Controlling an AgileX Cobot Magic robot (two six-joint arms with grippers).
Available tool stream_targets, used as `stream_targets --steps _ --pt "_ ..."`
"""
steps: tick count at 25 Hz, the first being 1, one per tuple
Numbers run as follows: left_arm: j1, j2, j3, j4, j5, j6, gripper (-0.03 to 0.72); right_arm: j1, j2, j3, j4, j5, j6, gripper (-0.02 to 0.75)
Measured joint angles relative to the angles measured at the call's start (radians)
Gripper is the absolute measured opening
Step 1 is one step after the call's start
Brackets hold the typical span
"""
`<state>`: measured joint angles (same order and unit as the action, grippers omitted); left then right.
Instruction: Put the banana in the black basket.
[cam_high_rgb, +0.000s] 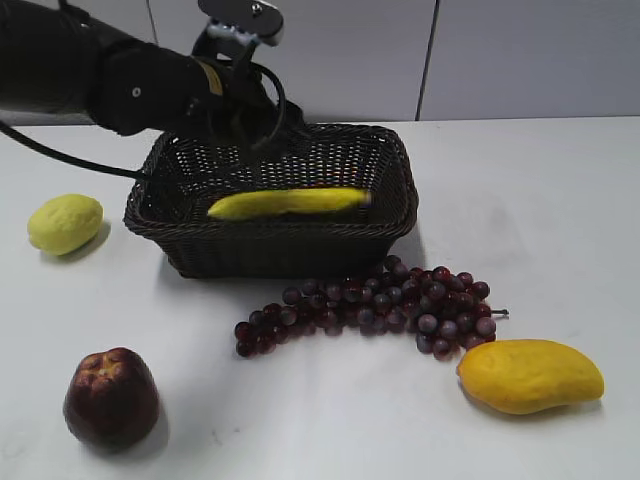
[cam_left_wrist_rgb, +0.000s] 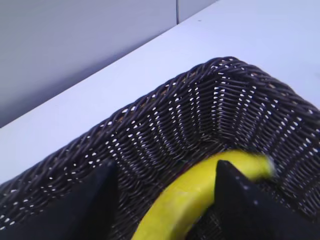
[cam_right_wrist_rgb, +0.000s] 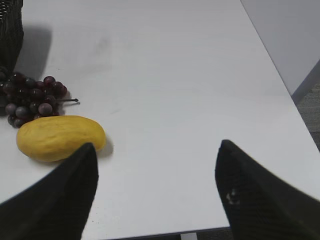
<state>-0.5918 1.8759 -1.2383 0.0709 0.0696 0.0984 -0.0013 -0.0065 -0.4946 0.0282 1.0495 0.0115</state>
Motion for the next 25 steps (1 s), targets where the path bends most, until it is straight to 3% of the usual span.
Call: stream_targets --steps 4,8,14,23,25 --pt "0.0 -0.079 0.0 -0.021 0.081 0.0 0.608 0.0 0.0 0.0 0.0 0.0 0.0 0.583" --pt "0.001 -0.172 0.0 -0.089 0.268 0.0 0.608 0.0 0.0 0.0 0.0 0.0 0.0 0.583" --pt "0.001 -0.318 0.0 -0.101 0.528 -0.033 0.608 0.0 0.0 0.0 0.0 0.0 0.0 0.583" --pt "0.007 -0.499 -0.001 -0.003 0.8 -0.151 0.603 0.0 0.0 0.0 0.0 0.0 0.0 0.583" --pt "0.043 -0.531 0.0 0.035 0.911 -0.186 0.596 0.0 0.0 0.0 0.0 0.0 0.0 0.583"
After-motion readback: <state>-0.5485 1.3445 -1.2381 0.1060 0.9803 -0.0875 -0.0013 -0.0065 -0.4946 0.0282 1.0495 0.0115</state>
